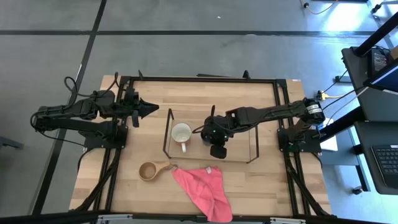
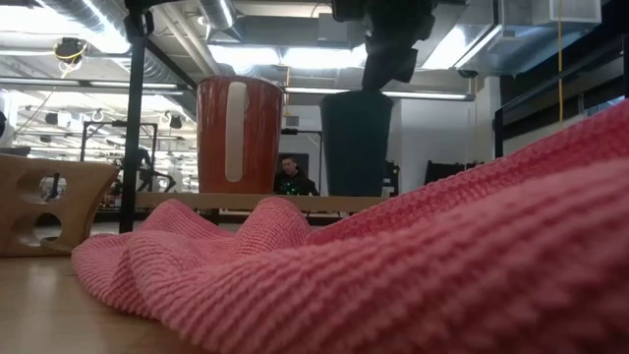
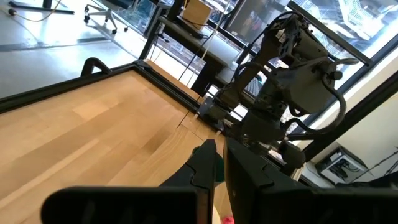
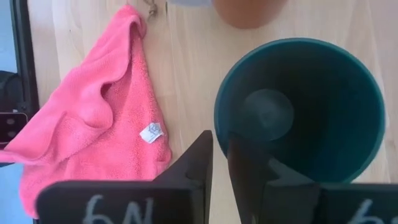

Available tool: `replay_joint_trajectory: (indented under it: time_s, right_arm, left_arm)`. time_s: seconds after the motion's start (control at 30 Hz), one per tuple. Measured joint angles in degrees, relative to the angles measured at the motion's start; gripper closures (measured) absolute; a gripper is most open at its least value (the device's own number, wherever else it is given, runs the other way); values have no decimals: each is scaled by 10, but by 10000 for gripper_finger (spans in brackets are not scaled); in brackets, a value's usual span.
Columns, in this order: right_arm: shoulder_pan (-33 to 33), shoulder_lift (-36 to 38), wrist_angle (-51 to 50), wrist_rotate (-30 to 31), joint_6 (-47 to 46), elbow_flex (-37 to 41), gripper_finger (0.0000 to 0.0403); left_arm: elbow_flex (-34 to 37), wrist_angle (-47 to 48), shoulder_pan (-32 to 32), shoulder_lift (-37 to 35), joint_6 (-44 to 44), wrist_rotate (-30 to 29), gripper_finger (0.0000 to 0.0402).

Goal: Stack small to large cups/mugs on shelf
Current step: Put blue cup on the shelf, then move wooden mug from the bottom to the top

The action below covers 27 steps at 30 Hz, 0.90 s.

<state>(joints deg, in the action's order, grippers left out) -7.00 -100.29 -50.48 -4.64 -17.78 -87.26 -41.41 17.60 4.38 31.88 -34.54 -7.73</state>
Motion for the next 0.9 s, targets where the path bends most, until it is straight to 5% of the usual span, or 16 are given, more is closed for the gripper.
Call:
replay_joint_trajectory:
  time_s: [0.9]
  right_arm:
    - [-25,1,9,38,-19,-33,353]
  left_arm:
    - [0,57,0,0,1,4,376]
